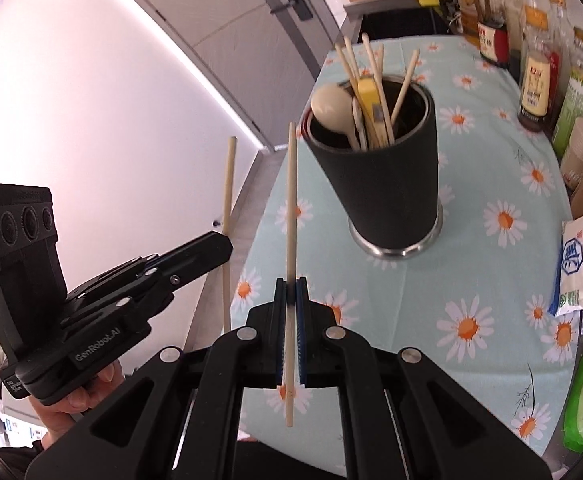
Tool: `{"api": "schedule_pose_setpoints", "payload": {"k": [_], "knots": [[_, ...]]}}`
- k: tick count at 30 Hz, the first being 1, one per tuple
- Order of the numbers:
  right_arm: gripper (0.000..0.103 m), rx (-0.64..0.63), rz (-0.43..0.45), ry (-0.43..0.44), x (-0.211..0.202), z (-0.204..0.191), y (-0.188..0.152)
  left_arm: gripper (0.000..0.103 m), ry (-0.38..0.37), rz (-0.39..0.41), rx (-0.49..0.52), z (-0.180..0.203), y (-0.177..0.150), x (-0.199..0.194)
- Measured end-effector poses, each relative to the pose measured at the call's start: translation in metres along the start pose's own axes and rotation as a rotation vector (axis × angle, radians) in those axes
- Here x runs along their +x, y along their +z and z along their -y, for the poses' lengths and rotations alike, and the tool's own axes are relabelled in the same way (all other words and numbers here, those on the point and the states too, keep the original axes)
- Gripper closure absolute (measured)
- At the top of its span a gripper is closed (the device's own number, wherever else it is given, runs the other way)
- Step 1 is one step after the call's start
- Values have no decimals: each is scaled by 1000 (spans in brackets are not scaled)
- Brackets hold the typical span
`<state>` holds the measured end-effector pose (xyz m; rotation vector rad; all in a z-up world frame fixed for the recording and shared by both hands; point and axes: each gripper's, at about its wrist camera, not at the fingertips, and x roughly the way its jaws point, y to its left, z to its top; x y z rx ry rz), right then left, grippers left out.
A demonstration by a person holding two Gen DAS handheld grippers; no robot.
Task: Organize utensils
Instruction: 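Lift both held chopsticks upright over the black holder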
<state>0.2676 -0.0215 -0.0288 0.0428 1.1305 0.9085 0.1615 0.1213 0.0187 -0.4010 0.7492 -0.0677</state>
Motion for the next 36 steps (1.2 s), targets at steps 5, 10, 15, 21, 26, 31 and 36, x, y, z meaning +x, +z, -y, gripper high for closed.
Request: {"api": "schedule_pose_setpoints", "payload": {"k": [5, 10, 15, 21, 26, 31, 36], "knots": [[97, -6, 58, -10, -16, -5, 9, 99, -44, 85, 42, 7, 15, -12], [97, -8, 112, 2, -29, -4, 22, 99, -77, 149, 64, 14, 30, -17], [97, -7, 197, 16, -46, -2, 36, 99, -103, 201, 79, 17, 44, -17], [97, 22, 311, 18, -60, 9, 53, 99, -123, 279, 119, 22, 60, -15], [97, -11, 409, 28, -73, 12, 67, 99, -134, 350, 157, 28, 74, -14], [97, -50, 488, 42, -80, 13, 84, 99, -147, 411, 151, 29, 95, -8], [97, -93, 561, 26, -83, 16, 102, 99, -162, 444, 136, 25, 114, 3]]}}
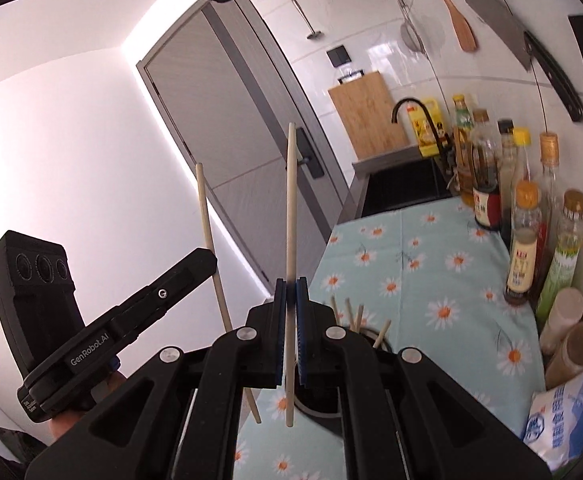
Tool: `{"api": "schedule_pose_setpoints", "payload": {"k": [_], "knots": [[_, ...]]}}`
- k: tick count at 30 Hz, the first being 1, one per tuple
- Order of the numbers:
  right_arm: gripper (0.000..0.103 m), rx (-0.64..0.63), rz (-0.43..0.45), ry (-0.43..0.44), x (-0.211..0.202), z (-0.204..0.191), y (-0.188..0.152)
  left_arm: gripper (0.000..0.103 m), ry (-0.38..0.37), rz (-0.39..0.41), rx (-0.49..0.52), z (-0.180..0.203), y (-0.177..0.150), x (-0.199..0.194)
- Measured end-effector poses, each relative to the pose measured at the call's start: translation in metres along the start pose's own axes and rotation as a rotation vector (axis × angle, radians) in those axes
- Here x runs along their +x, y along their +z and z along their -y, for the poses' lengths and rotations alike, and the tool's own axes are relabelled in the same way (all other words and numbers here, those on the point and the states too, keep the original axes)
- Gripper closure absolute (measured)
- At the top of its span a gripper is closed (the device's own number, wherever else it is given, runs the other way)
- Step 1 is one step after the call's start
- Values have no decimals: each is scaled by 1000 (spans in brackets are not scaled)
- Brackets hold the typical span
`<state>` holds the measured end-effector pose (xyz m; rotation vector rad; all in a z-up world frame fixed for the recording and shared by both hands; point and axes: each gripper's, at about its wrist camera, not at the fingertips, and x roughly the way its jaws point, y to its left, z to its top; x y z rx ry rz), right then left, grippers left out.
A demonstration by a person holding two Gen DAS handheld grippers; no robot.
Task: Organize utensils
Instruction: 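Lift both held chopsticks upright over the black holder, then lower the chopsticks into the holder and open both tools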
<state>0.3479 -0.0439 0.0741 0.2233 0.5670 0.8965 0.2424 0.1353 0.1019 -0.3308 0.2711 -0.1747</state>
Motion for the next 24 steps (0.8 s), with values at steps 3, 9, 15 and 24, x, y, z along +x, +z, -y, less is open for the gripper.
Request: {"api": "schedule_pose_setpoints", "payload": {"k": [3, 9, 15, 24], "knots": [[97, -3, 23, -16, 6, 7, 5, 99, 0, 23, 6, -3, 6, 9], [97, 10, 52, -42, 20, 21, 11, 99, -17, 68, 54, -5, 8, 20], [97, 17, 44, -58, 34, 28, 5, 99, -20, 43, 50, -15, -2, 38], [97, 49, 11, -112, 47, 39, -12, 99, -24, -28, 33, -27, -28, 55]]}}
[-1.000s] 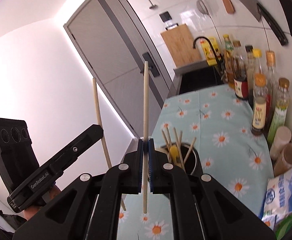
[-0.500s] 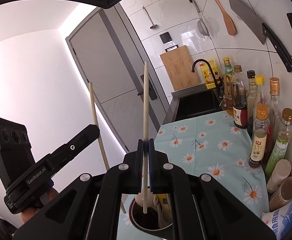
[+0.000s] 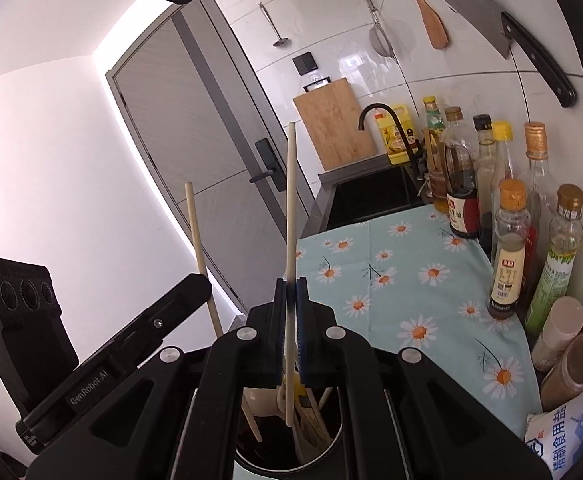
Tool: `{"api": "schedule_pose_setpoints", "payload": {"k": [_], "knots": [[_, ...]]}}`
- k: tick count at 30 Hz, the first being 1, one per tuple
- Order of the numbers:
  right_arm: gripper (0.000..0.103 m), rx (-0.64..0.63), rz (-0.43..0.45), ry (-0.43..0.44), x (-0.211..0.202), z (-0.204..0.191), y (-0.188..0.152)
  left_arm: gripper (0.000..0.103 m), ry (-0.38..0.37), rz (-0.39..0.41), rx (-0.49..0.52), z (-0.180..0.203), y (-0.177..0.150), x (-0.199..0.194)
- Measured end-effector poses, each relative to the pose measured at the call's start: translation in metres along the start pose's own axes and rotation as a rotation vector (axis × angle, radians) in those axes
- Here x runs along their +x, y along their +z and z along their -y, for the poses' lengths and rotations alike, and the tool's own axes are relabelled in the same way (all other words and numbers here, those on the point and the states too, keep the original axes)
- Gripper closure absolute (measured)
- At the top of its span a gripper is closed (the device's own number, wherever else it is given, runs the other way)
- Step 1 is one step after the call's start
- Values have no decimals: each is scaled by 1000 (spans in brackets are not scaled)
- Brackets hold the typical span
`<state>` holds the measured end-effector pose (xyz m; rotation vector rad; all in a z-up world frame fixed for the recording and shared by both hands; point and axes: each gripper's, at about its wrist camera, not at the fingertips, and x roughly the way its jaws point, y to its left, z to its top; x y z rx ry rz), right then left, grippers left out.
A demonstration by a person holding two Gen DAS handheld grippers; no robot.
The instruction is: Organize utensils
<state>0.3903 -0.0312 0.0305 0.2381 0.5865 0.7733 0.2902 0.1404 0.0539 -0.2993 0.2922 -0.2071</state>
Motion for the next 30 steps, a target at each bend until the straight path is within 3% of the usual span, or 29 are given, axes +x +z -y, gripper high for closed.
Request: {"api": "schedule_pose_setpoints", "payload": {"k": [11, 14, 20, 23, 27, 30], "knots": [[97, 33, -53, -12, 3, 2, -19, 98, 24, -61, 1, 1, -19, 0], [84, 50, -69, -7, -1, 1, -20, 97, 46, -70, -6, 1, -19, -5], [84, 49, -44, -10, -18, -7, -20, 97, 68, -66, -8, 4, -17, -21], [84, 43, -32, -14, -30, -14, -22, 77, 72, -58, -20, 5, -16, -33], [84, 35, -18, -20, -45, -20, -24, 77, 66, -55, -7, 11, -15, -47], [75, 25, -28, -16, -56, -22, -26, 77, 61, -58, -3, 16, -16, -57]]}}
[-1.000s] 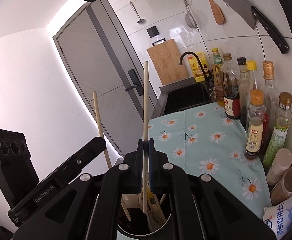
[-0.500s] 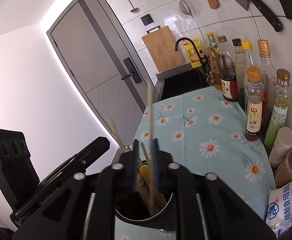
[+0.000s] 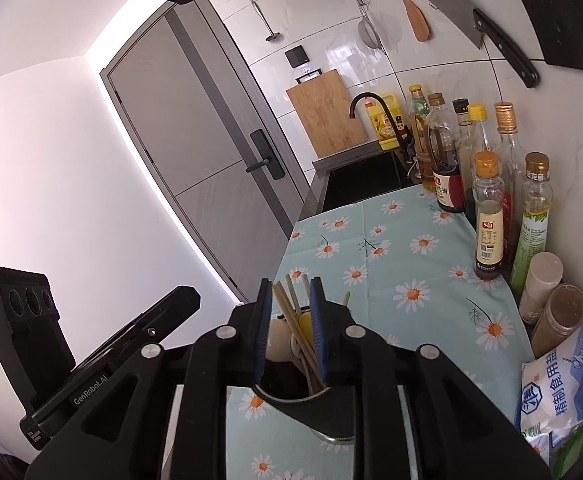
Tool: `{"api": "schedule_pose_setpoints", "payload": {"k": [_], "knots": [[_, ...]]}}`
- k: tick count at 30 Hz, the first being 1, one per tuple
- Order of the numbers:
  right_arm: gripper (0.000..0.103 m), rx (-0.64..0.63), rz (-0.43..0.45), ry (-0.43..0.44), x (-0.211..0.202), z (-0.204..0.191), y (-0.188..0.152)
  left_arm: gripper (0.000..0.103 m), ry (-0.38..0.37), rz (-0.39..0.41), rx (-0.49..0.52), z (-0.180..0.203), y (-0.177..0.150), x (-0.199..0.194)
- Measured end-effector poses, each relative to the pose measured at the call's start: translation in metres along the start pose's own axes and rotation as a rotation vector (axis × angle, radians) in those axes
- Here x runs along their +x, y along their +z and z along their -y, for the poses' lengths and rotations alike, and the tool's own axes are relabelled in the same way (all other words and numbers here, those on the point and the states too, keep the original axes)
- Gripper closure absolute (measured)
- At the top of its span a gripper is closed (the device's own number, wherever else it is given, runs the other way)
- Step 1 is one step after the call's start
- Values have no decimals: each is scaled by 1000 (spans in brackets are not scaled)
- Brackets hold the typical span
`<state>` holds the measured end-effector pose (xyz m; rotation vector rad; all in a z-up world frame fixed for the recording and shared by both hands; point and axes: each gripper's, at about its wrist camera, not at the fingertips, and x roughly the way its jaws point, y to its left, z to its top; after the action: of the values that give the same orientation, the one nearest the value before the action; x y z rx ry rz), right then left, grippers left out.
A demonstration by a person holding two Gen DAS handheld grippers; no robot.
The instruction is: Organize utensils
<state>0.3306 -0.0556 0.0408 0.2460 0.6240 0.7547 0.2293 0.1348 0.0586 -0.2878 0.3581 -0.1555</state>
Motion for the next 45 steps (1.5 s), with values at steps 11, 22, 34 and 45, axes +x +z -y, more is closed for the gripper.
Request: {"api": "schedule_pose_setpoints", "payload": {"k": [11, 22, 34, 45], "knots": [[55, -45, 14, -30, -51, 1, -14, 66, 42, -36, 52, 27, -16, -41], [20, -155, 9, -42, -110, 7, -37, 36, 130, -91, 52, 67, -49, -76], [5, -202, -61, -27, -152, 21, -80, 7, 216, -141, 36, 106, -91, -107], [5, -190, -107, -4, -168, 31, -109, 7, 300, -171, 19, 123, -122, -129]]}}
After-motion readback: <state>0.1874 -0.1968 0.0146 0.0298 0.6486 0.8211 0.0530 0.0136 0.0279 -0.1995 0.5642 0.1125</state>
